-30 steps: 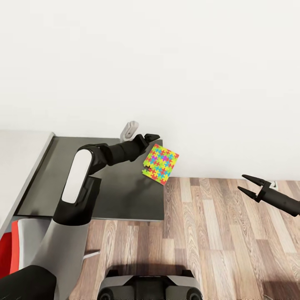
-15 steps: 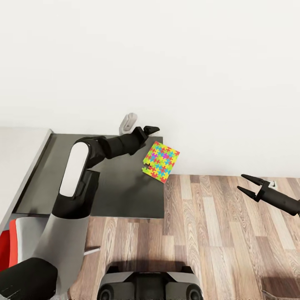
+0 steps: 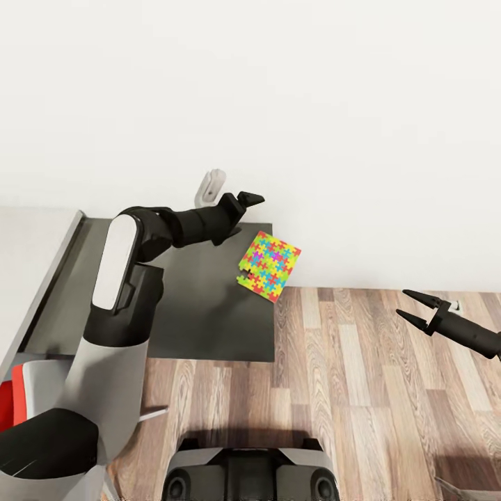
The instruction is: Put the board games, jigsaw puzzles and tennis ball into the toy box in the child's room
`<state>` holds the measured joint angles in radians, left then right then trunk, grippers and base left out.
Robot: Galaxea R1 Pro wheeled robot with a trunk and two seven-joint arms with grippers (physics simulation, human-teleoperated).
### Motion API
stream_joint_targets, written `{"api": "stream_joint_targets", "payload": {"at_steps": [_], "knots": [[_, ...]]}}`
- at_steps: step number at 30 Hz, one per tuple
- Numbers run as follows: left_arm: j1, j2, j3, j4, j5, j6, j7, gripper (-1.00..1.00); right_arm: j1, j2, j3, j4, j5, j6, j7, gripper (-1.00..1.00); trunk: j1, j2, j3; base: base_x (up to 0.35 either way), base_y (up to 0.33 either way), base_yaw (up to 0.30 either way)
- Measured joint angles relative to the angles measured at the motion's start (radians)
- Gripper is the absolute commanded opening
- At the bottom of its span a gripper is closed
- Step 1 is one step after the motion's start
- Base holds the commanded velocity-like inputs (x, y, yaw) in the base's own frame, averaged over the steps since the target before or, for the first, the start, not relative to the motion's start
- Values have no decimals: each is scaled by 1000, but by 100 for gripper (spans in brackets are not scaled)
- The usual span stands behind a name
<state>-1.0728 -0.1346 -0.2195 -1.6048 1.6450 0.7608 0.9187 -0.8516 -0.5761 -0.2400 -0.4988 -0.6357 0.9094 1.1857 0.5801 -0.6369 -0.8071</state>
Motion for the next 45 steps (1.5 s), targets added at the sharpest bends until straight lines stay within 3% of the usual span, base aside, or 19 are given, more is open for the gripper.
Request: {"api": "stream_joint_targets", "payload": {"at_steps": [17, 45], "knots": [[-21, 0, -1, 0, 23, -19, 27, 100, 0, -3, -3, -9, -2, -3, 3, 100, 0, 0, -12, 0, 0, 37], [-22, 1, 3, 3, 32, -22, 29, 100, -1, -7, -4, -12, -2, -3, 2, 100, 0, 0, -13, 0, 0, 262]]}}
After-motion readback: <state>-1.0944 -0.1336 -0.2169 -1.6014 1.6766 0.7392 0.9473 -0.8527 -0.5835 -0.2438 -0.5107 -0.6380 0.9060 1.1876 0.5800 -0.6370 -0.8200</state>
